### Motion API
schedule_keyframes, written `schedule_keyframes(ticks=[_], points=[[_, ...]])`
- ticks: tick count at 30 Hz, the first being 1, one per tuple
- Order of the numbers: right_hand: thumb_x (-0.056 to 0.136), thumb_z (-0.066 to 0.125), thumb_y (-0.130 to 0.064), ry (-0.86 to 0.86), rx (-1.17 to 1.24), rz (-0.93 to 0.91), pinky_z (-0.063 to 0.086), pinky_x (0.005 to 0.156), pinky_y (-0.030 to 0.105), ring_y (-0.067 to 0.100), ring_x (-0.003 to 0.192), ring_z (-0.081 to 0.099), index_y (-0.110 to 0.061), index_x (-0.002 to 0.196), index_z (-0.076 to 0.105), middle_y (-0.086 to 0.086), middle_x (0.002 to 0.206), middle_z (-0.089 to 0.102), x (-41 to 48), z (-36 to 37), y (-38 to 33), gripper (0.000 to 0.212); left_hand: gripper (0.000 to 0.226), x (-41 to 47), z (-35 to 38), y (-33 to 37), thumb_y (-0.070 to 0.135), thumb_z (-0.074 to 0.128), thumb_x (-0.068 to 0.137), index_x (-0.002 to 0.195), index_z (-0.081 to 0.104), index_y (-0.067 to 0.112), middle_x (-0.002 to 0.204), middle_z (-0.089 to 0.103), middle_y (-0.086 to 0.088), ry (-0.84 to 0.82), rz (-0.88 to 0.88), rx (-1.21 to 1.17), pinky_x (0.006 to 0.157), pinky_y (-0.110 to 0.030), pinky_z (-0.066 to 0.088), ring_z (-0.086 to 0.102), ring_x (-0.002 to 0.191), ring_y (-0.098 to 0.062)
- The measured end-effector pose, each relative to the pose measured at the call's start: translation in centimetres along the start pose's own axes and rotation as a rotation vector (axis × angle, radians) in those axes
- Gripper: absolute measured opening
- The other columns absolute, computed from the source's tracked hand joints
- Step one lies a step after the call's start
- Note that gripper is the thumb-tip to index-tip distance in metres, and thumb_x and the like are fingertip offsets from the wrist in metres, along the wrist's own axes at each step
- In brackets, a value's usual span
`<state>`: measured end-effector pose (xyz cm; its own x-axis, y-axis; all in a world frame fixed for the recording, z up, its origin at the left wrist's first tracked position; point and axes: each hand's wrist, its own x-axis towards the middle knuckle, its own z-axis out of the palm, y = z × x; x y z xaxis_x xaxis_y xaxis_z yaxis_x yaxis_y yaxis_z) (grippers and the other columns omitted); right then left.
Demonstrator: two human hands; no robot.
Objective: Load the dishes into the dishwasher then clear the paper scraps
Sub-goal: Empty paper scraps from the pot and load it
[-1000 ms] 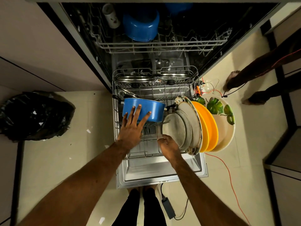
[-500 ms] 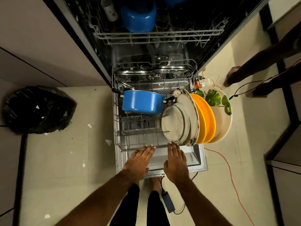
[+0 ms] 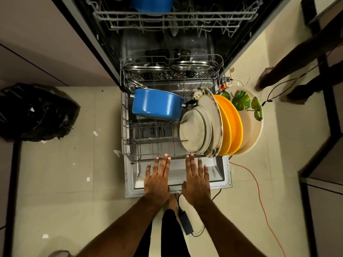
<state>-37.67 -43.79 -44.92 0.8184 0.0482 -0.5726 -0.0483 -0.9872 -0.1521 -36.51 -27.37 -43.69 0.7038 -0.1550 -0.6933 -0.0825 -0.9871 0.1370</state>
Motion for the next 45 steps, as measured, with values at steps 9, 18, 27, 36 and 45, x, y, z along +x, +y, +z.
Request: schedule_keyframes(ticks=[9,18,27,36,45], points=[[0.086,0.072,-0.027,0.036,0.022,-0.045,0.005,0.126,0.054,0.036,0.161,0.003,-0.017,0.167,-0.002,0.006,0.175,-0.002,5.0,-2.9,-0.6,0.11,0.114,4.2,-2.8,0.2,0.042,0.062,0.091,0.155,-0.029,0.017,0.162,-0.036,-0.003,0.022,-0.069,-0.105,0.125,-0.056,0.012,-0.017,0.154,-0.033],[0.089,0.072,-0.03,0.106,0.0,-0.083,0.011,0.129,0.054,0.035,0.161,0.003,-0.019,0.167,-0.001,0.005,0.175,0.003,14.3,-9.0,-1.9,0.107,0.119,12.0,-9.9,-2.0,0.036,0.07,0.088,0.156,-0.027,0.021,0.162,-0.037,0.0,0.068,-0.082,-0.056,0.123,-0.056,0.009,-0.015,0.155,-0.033],[0.086,0.072,-0.03,0.109,-0.042,-0.126,0.013,0.128,0.058,0.038,0.16,0.007,-0.019,0.167,0.005,0.005,0.175,0.007,23.1,-14.9,-2.9,0.106,0.118,18.9,-17.5,-3.8,0.03,0.071,0.086,0.158,-0.022,0.018,0.165,-0.029,-0.003,0.078,-0.078,-0.029,0.125,-0.057,0.008,-0.017,0.154,-0.034],[0.081,0.079,-0.029,0.153,-0.045,-0.116,0.02,0.126,0.058,0.038,0.159,0.01,-0.019,0.167,0.004,0.005,0.175,0.007,24.9,-15.4,-3.4,0.115,0.117,21.0,-19.1,-4.3,0.037,0.069,0.088,0.157,-0.023,0.018,0.164,-0.032,-0.006,0.079,-0.1,0.004,0.125,-0.057,0.005,-0.019,0.153,-0.035],[0.08,0.083,-0.03,0.202,0.012,-0.115,0.023,0.126,0.056,0.035,0.16,0.013,-0.015,0.166,0.011,0.009,0.174,0.013,24.7,-14.8,-4.0,0.114,0.118,20.8,-17.4,-4.1,0.033,0.073,0.085,0.159,-0.016,0.009,0.167,-0.02,-0.014,0.314,0.141,0.003,0.126,-0.053,0.015,-0.008,0.155,-0.034]])
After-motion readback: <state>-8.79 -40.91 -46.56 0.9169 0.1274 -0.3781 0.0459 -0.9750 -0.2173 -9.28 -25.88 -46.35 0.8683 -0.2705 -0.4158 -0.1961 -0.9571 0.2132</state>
